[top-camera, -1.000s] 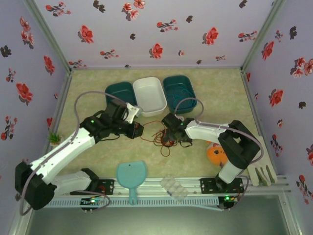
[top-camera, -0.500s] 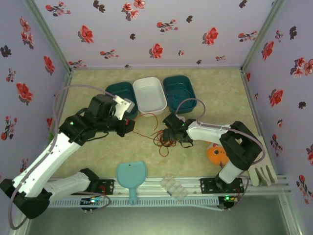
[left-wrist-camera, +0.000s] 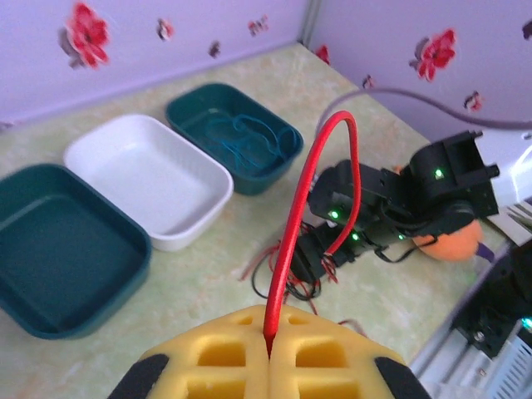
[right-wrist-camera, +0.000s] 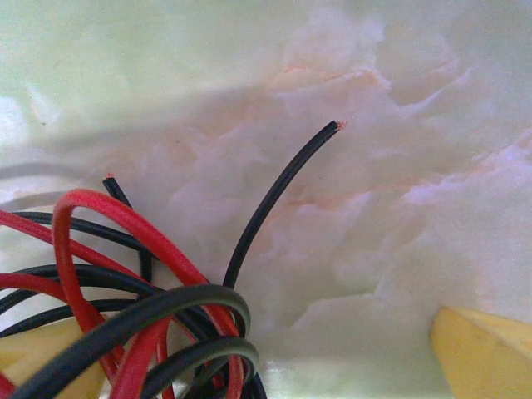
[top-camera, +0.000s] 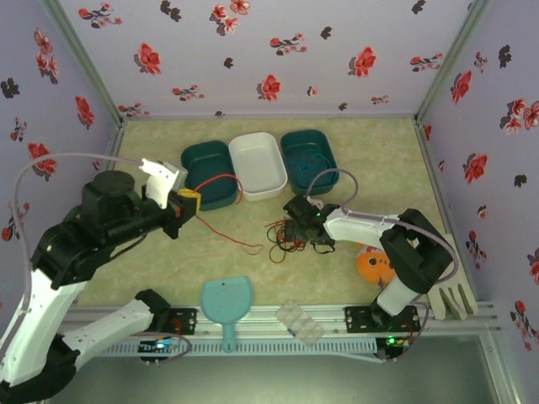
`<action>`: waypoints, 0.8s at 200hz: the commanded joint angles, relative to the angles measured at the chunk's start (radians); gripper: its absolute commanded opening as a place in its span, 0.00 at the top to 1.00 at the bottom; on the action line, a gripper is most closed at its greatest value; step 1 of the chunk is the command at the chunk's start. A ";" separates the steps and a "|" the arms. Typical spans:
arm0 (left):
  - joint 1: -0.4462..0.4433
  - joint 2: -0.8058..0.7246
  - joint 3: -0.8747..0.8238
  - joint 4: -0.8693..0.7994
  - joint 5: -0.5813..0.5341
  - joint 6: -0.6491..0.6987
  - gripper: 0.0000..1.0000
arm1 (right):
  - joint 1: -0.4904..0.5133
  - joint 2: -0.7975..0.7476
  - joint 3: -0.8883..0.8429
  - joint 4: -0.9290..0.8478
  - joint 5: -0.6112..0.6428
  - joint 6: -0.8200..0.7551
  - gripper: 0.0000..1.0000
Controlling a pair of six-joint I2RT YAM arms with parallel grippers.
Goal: Untangle the cables
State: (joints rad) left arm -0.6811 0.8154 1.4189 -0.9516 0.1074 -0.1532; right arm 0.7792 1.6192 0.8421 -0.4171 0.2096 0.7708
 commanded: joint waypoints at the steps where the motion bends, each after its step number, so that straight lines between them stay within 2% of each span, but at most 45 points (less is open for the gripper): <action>1: 0.008 -0.023 0.044 0.007 -0.120 0.031 1.00 | -0.024 0.002 -0.033 -0.098 0.065 0.018 0.01; 42: 0.010 0.000 0.054 0.069 -0.275 0.028 1.00 | -0.025 -0.015 -0.015 -0.101 0.050 -0.007 0.01; 68: 0.025 0.045 0.060 0.118 -0.313 0.012 1.00 | -0.022 -0.062 -0.003 -0.098 0.032 -0.035 0.01; 117: 0.089 0.140 0.048 0.359 -0.298 0.032 1.00 | -0.017 -0.171 0.024 -0.113 0.025 -0.074 0.01; 160: 0.203 0.325 0.113 0.512 -0.154 -0.003 1.00 | -0.015 -0.250 0.056 -0.150 0.038 -0.087 0.01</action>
State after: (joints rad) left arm -0.5293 1.0500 1.4792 -0.5930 -0.1322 -0.1432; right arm 0.7631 1.4166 0.8616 -0.5144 0.2108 0.7067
